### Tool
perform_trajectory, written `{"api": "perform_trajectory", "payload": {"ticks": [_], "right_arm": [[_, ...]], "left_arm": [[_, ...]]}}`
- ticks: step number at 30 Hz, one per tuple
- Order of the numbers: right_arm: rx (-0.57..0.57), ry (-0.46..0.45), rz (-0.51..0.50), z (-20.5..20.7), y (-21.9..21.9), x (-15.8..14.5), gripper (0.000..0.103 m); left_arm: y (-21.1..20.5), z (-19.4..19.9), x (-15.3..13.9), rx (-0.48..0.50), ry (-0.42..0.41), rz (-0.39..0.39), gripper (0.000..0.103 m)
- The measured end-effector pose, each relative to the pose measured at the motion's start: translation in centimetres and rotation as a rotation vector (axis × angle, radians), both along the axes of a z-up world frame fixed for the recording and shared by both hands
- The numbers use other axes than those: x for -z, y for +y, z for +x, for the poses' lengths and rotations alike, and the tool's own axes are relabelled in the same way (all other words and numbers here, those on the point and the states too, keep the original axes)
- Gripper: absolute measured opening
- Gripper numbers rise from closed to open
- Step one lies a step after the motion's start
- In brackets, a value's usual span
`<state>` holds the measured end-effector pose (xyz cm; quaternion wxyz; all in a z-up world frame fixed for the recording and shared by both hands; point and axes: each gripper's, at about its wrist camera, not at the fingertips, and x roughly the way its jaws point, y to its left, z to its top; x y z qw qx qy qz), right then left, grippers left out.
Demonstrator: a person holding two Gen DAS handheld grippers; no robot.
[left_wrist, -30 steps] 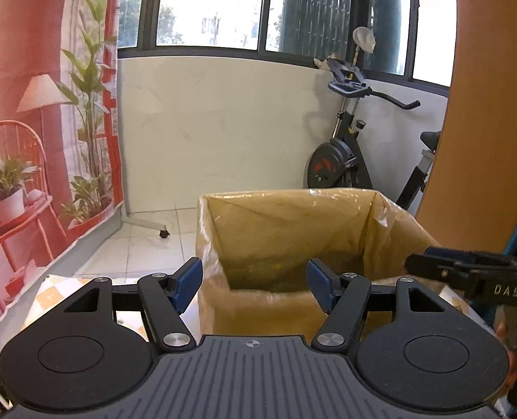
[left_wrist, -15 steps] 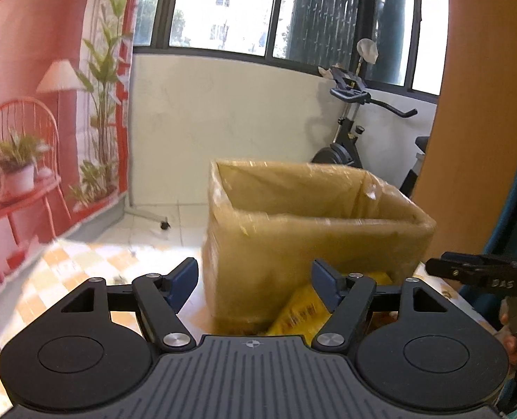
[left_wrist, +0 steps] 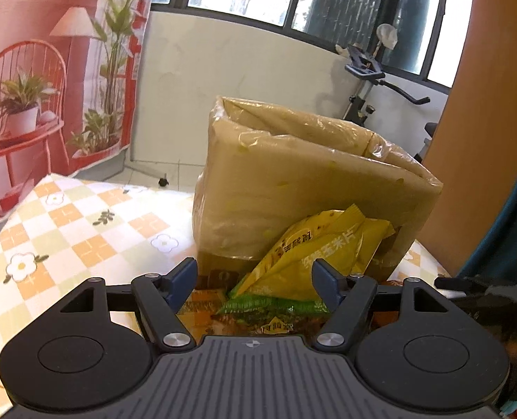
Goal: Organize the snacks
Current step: 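Move the left tool to the yellow corn-chip bag while the right approaches the orange bag, then grasp the yellow corn-chip bag with the left tool while the right grasps the orange bag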
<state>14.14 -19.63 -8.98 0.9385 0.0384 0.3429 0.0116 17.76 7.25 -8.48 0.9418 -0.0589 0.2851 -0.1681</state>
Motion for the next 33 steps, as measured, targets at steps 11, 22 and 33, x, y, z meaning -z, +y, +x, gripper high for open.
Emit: {"api": "perform_trajectory", "payload": {"ticks": [11, 22, 33], "right_arm": [[-0.009, 0.064, -0.088, 0.8, -0.3, 3.5, 0.093], [-0.052, 0.088, -0.130, 1.4, 0.4, 4.5, 0.099], [0.007, 0.101, -0.129, 2.2, 0.0, 5.6, 0.099]], "left_arm": [[-0.8, -0.2, 0.4, 0.008, 0.004, -0.005, 0.075], [-2.5, 0.3, 0.6, 0.073, -0.020, 0.052, 0.075], [-4.9, 1.3, 2.0, 0.139, -0.042, 0.154, 0.077]]}}
